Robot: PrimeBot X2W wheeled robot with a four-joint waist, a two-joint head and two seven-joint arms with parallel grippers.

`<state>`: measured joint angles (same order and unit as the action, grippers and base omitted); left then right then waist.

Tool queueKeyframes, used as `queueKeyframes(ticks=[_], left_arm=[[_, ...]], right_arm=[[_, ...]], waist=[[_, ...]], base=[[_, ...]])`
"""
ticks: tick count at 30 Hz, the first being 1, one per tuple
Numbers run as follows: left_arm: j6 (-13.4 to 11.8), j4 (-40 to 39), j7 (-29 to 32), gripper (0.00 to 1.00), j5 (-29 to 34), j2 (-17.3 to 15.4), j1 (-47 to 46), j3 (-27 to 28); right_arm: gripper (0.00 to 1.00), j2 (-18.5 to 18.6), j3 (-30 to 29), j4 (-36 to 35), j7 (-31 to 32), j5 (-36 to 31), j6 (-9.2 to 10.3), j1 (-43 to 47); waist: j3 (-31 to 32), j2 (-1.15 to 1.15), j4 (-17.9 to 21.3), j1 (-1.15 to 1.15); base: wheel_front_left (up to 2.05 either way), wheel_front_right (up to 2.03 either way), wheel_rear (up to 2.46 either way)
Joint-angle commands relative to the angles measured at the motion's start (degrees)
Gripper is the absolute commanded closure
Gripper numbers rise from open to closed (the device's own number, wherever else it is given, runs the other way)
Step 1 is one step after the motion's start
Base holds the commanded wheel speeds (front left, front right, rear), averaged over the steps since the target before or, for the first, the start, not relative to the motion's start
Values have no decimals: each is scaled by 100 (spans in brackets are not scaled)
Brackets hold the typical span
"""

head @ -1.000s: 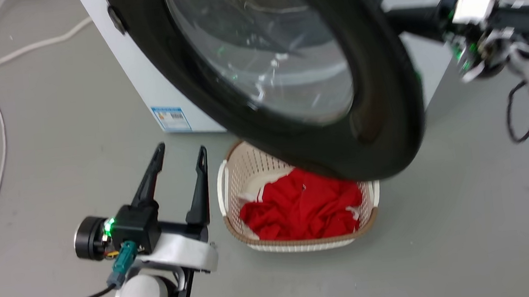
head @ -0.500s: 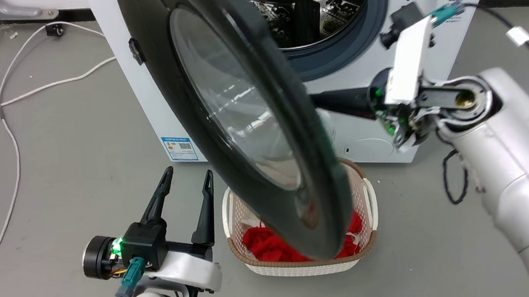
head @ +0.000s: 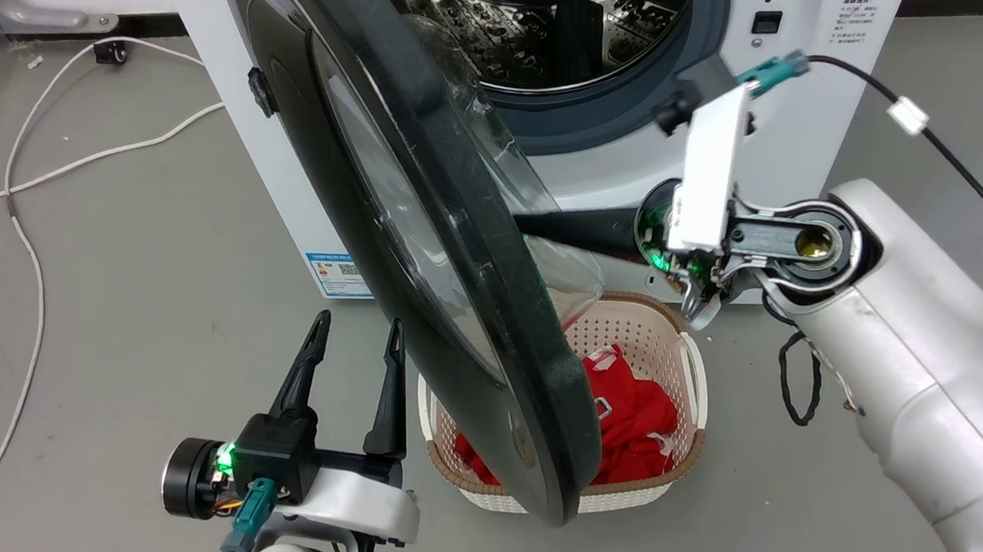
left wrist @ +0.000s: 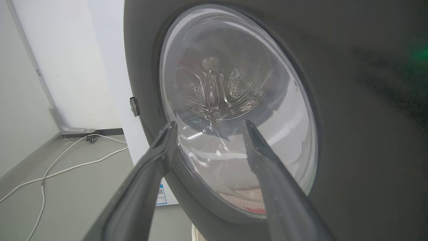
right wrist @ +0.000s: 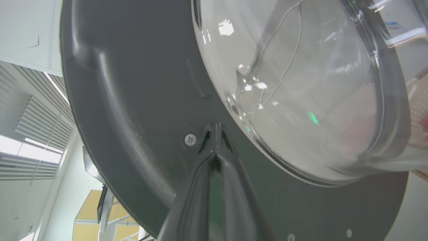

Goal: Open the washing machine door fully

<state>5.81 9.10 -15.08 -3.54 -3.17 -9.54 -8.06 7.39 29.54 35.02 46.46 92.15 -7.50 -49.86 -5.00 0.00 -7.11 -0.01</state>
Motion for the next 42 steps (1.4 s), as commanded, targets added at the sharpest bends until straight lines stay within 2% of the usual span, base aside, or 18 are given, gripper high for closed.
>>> queueKeyframes(ticks=[1, 10, 18, 22, 23, 25, 26, 30, 34, 38, 42], left_arm=[[-22, -6, -14, 0, -10, 6, 47, 15], [-64, -18, -14, 0, -67, 10, 143, 100], [-101, -32, -13, 0, -94, 14, 244, 212], [-110, -18, -14, 0, -104, 15, 243, 242], [-118, -12, -13, 0, -107, 16, 254, 256], [-119, -3, -13, 0, -114, 17, 286, 282], [-121, 5, -13, 0, -116, 18, 304, 293], [-127, 21, -14, 0, -121, 19, 336, 356], [-135, 51, -13, 0, -112, 18, 376, 420], [-128, 65, -13, 0, -89, 11, 392, 470], [-111, 63, -14, 0, -55, -12, 374, 505]], right_arm=[[100, 70, -154, -75, -315, -38, 2, 178], [100, 455, -1060, -558, -2946, -685, 2, 1131], [100, 566, -1708, -1254, -4385, -800, 2, 2575], [100, 480, -1998, -1728, -5016, -826, 2, 3394], [85, 458, -2041, -1844, -5146, -865, 2, 3597], [27, 385, -2093, -2043, -5358, -912, 2, 3987], [1, 345, -2120, -2131, -5469, -964, 2, 4160], [0, 222, -2072, -2347, -5794, -1420, 2, 4668], [0, 132, -2248, -2349, -6050, -2422, 2, 4915], [0, -50, -2744, -2398, -6148, -4135, 2, 4912], [0, -295, -3485, -2921, -6159, -6219, 2, 4911]], waist=[[11, 0, 10, 1], [120, 0, 139, 1], [180, 0, 277, 1], [212, 0, 287, 1], [216, 0, 296, 1], [243, 0, 313, 1], [250, 0, 320, 1], [282, 0, 380, 1], [336, 0, 445, 1], [371, 0, 488, 1], [374, 0, 509, 1]], base=[[0, 0, 0], [0, 0, 0], [0, 0, 0], [0, 0, 0], [0, 0, 0], [0, 0, 0], [0, 0, 0], [0, 0, 0], [0, 0, 0], [0, 0, 0], [0, 0, 0]])
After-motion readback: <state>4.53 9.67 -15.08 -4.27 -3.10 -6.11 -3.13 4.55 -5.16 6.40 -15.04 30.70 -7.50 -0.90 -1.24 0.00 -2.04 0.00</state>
